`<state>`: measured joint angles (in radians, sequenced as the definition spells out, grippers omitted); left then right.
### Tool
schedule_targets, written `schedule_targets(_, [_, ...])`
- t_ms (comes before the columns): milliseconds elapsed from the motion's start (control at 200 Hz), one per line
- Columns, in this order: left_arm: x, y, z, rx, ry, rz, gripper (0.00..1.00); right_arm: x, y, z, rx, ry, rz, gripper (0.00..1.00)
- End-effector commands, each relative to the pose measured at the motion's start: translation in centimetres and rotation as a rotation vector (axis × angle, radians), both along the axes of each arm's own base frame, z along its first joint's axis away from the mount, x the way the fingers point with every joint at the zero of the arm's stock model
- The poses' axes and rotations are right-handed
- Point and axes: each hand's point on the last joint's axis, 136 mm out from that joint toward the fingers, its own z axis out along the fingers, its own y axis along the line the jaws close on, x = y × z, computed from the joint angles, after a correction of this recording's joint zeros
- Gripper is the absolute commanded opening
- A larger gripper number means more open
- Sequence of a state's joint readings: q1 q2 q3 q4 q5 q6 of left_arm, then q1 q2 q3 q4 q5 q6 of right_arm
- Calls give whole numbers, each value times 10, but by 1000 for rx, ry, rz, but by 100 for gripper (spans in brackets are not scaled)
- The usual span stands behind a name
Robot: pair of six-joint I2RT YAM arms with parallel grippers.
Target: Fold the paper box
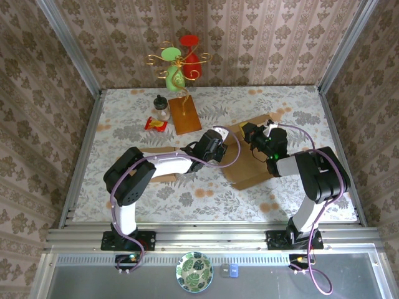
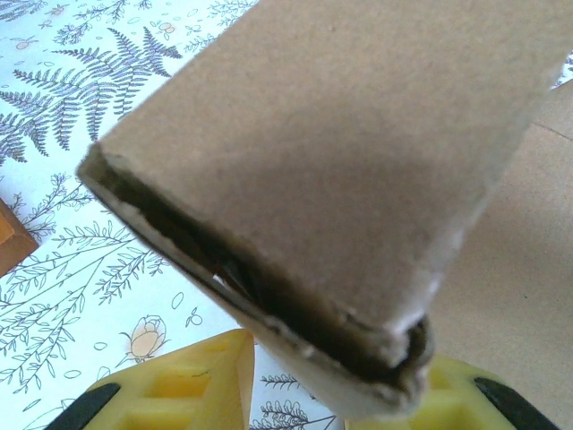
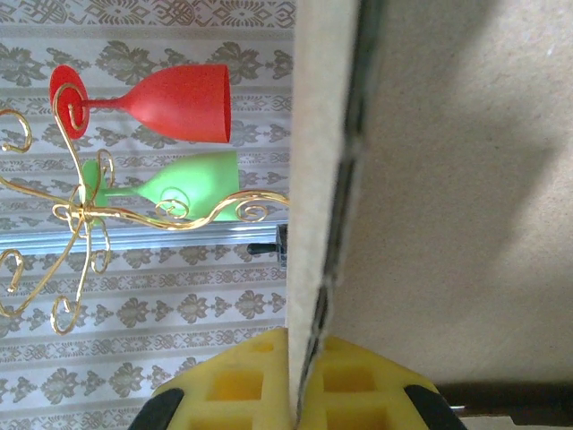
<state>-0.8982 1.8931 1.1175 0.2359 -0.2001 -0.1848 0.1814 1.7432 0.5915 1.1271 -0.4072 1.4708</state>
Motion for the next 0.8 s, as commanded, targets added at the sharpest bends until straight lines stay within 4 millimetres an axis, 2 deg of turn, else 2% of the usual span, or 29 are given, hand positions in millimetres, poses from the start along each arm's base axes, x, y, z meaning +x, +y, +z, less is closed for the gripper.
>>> schedule_targets(0, [6,-7,-5,-7,8,20,31,-30,18,-63,-83,172,102,0])
schedule_targets(180, [10,-9,-5,-9,7,48,31,-34,17,-73,-77,190,98,0])
schedule_targets(310, [11,-9,-9,6,7,75,30,-33,18,-69,-67,188,95,0])
schedule_targets(795, [20,-6,-22,17,13,243,15,-32,25,-60,-38,189,96,0])
